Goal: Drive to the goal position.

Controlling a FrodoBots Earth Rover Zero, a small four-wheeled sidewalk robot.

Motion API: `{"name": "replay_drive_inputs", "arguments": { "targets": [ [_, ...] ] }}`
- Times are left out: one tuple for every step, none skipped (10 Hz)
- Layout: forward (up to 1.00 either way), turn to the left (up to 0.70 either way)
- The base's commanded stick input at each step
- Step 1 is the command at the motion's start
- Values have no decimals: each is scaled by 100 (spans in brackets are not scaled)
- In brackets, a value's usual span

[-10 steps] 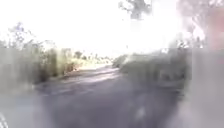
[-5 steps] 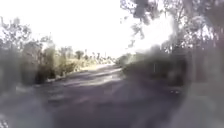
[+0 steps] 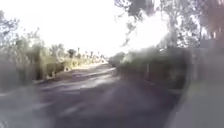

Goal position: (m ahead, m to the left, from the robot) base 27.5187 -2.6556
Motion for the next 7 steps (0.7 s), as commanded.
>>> {"name": "replay_drive_inputs", "arguments": {
  "targets": [
    [85, 0],
    [85, 0],
    [85, 0],
    [85, 0],
    [85, 0],
    [85, 0],
    [85, 0]
  ]
}}
